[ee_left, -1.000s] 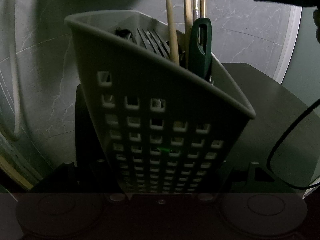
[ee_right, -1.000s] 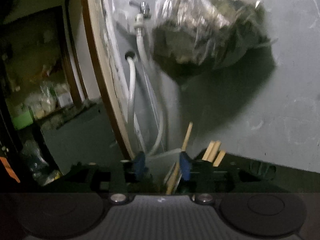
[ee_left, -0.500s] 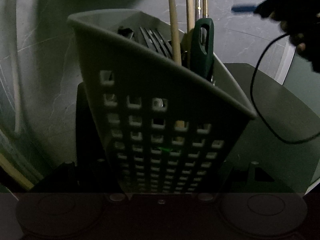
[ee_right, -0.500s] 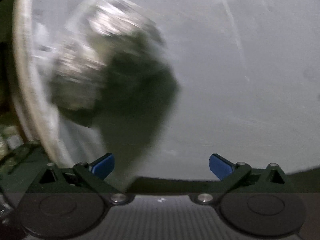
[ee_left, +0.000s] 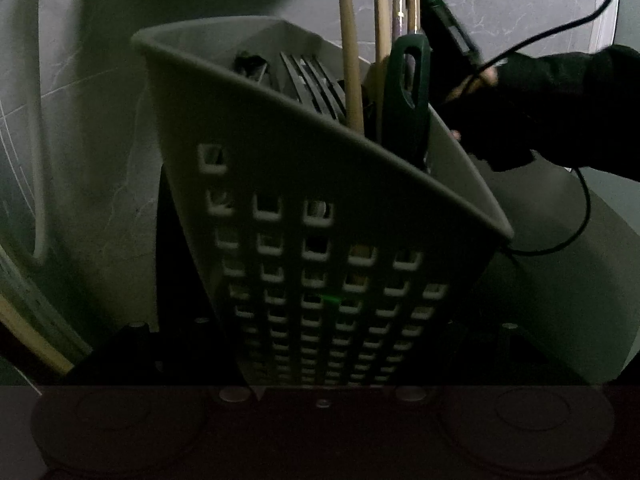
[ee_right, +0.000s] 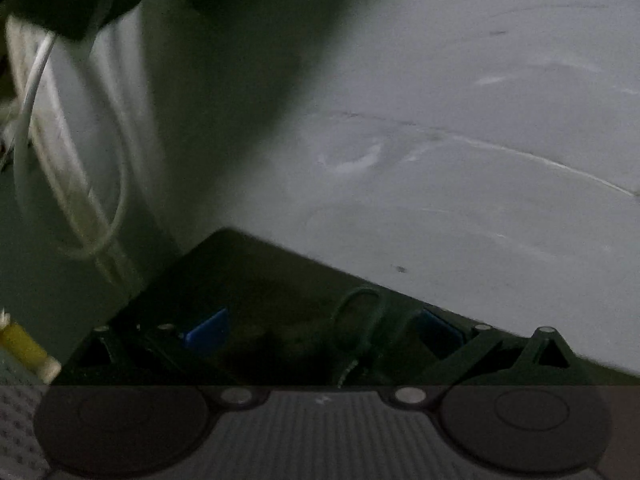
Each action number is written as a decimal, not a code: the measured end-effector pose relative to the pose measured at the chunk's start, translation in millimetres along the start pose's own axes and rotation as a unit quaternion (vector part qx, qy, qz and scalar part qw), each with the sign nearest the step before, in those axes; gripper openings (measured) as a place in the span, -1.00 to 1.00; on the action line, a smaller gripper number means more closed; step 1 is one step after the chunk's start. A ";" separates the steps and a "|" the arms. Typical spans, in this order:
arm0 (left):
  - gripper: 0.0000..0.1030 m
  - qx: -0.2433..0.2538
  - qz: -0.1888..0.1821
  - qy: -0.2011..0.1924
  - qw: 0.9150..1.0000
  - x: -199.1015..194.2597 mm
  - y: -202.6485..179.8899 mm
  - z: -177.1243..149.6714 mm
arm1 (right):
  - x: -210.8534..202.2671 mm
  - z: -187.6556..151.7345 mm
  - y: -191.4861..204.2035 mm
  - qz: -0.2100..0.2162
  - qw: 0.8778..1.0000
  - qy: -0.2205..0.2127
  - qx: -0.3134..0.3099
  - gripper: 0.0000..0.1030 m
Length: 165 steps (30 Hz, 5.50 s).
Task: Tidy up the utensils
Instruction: 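Move the right gripper down and grasp the green scissors handle, then lift the green scissors toward the grey holder with the right gripper, then lower the green scissors into the holder and open the right gripper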
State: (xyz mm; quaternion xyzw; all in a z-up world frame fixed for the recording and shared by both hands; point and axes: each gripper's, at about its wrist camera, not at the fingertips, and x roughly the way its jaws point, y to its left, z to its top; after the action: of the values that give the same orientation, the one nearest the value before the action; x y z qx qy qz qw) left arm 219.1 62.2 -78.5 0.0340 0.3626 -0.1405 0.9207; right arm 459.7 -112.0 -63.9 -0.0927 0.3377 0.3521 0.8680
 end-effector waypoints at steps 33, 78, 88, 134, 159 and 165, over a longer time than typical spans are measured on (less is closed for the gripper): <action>0.49 -0.007 0.003 -0.002 1.000 -2.2 0.5 1.1 | 4.4 -25.9 13.4 0.046 0.988 0.125 -0.082 -0.83; 0.48 0.000 0.000 -0.006 1.000 -2.3 4.9 2.2 | -236.3 -35.6 16.2 0.023 0.946 -0.293 0.137 -0.90; 0.48 -0.003 0.003 -0.013 1.000 -4.3 1.5 -3.5 | -299.6 16.9 67.5 0.088 0.925 -0.368 0.046 -0.89; 0.48 -0.002 0.004 -0.016 1.000 -1.5 -2.4 -7.2 | -183.1 -35.3 158.2 0.155 0.980 -0.127 -0.018 -0.56; 0.54 -0.008 0.030 -0.015 0.999 -0.2 -13.6 -9.9 | -248.9 -82.2 90.0 0.041 0.978 -0.171 0.114 0.98; 0.75 -0.022 0.047 -0.015 0.999 -1.9 -22.2 -9.5 | -251.4 -100.9 74.1 0.028 0.976 -0.159 0.146 0.99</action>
State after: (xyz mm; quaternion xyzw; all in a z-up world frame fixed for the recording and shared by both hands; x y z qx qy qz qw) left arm 205.2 42.9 -83.2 0.0290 0.3499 -0.0900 0.9320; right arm 225.4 -235.7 29.4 0.1020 0.2454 0.3332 0.9046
